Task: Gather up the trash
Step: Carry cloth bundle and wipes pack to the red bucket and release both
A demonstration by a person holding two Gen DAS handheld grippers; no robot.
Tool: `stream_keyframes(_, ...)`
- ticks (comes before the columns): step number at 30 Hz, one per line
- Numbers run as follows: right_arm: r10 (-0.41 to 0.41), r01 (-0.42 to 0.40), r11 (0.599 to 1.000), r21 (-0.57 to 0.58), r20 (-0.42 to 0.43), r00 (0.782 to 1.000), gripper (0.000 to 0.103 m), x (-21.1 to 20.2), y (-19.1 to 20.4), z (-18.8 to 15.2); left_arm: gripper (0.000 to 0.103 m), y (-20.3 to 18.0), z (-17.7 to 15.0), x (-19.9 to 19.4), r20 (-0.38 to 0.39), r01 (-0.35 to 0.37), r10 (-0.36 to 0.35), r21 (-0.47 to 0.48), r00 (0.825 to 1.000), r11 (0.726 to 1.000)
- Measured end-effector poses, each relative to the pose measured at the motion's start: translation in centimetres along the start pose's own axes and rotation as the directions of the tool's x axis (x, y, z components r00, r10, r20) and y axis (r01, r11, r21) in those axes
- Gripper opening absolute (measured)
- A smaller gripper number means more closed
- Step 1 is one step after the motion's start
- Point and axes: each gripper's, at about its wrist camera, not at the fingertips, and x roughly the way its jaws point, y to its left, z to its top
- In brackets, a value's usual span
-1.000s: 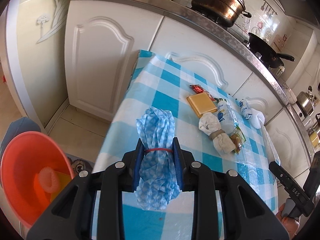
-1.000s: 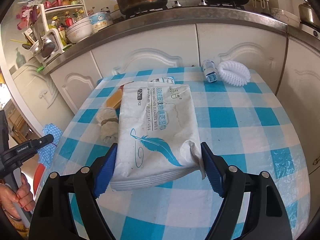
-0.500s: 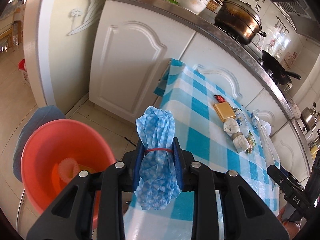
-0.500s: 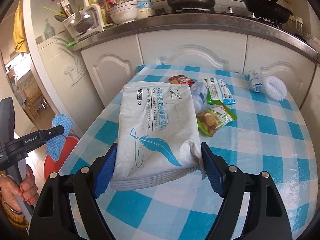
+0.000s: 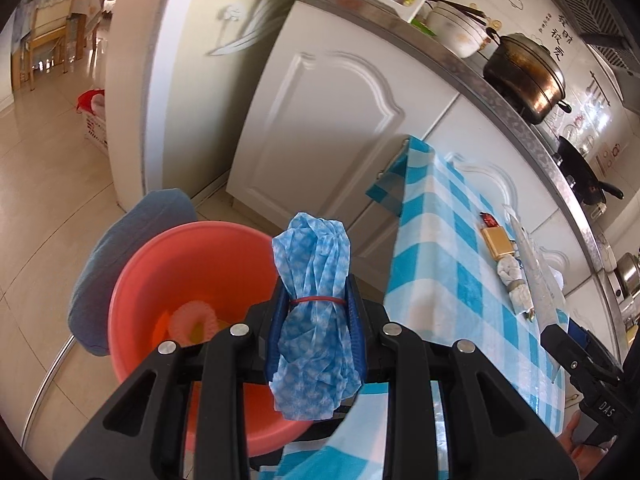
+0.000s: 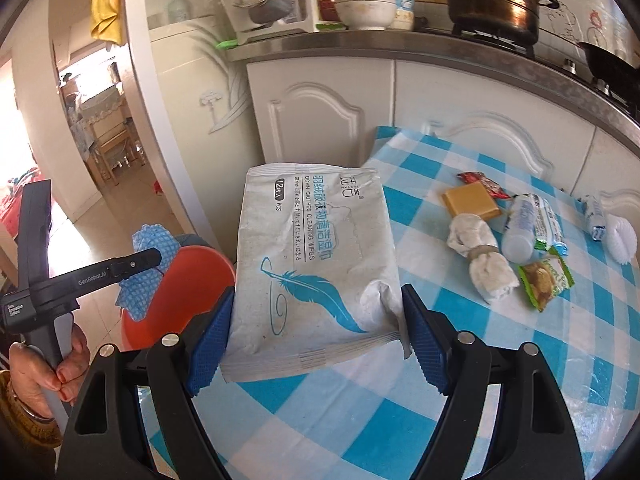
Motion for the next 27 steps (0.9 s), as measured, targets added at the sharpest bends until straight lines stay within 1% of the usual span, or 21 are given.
stream_keyframes(6, 0.062, -0.065, 0.993, -0.099, -0.036, 0.997, 0.080, 2.4, 5.2, 0.8, 0.029, 3.2, -0.3, -0.3, 0.002, -0.025, 0.025, -0.048, 1.000, 0.999)
stream_keyframes(10, 0.100, -0.110, 0.983, -0.144, -0.077, 0.992, 0.080, 4.2, 8.4, 0.8, 0.029, 5.1, -0.4, -0.2, -0.004, -0.039, 0.039, -0.078, 0.999, 0.996)
stream_keyframes(13, 0.111, -0.131, 0.974, -0.185, -0.112, 0.987, 0.080, 5.8, 10.5, 0.6, 0.029, 6.3, -0.5, 0.0, -0.010, -0.055, 0.054, -0.094, 0.998, 0.994)
stream_keyframes(17, 0.123, -0.157, 0.962, -0.223, -0.157, 0.980, 0.080, 7.8, 12.5, 0.1, 0.029, 7.3, -0.8, 0.4, -0.024, -0.073, 0.071, -0.104, 0.997, 0.992)
stream_keyframes(21, 0.126, -0.176, 0.953, -0.245, -0.205, 0.971, 0.080, 9.7, 13.8, -0.4, 0.029, 8.1, -0.9, 1.4, -0.045, -0.087, 0.082, -0.114, 0.996, 0.990)
stream_keyframes(22, 0.122, -0.175, 0.951, -0.253, -0.210, 0.970, 0.081, 10.1, 14.1, -0.4, 0.029, 8.3, -1.0, 1.6, -0.053, -0.088, 0.082, -0.116, 0.995, 0.989)
stream_keyframes(23, 0.120, -0.177, 0.948, -0.263, -0.219, 0.968, 0.084, 10.5, 14.4, -0.5, 0.030, 8.5, -1.1, 1.9, -0.062, -0.088, 0.081, -0.118, 0.995, 0.989)
stream_keyframes(24, 0.114, -0.173, 0.947, -0.270, -0.223, 0.968, 0.086, 10.8, 14.5, -0.6, 0.038, 8.7, -1.1, 2.3, -0.076, -0.089, 0.080, -0.118, 0.994, 0.989)
stream_keyframes(25, 0.110, -0.169, 0.948, -0.271, -0.219, 0.969, 0.088, 11.0, 14.5, -0.6, 0.051, 8.9, -1.2, 2.6, -0.084, -0.086, 0.076, -0.118, 0.994, 0.989)
stream_keyframes(26, 0.113, -0.171, 0.948, -0.268, -0.220, 0.969, 0.088, 11.1, 14.5, -0.5, 0.058, 9.0, -1.2, 2.8, -0.089, -0.085, 0.075, -0.120, 0.993, 0.989)
stream_keyframes(27, 0.116, -0.173, 0.949, -0.263, -0.220, 0.969, 0.088, 11.2, 14.3, -0.5, 0.068, 9.2, -1.3, 2.8, -0.089, -0.087, 0.077, -0.123, 0.993, 0.989)
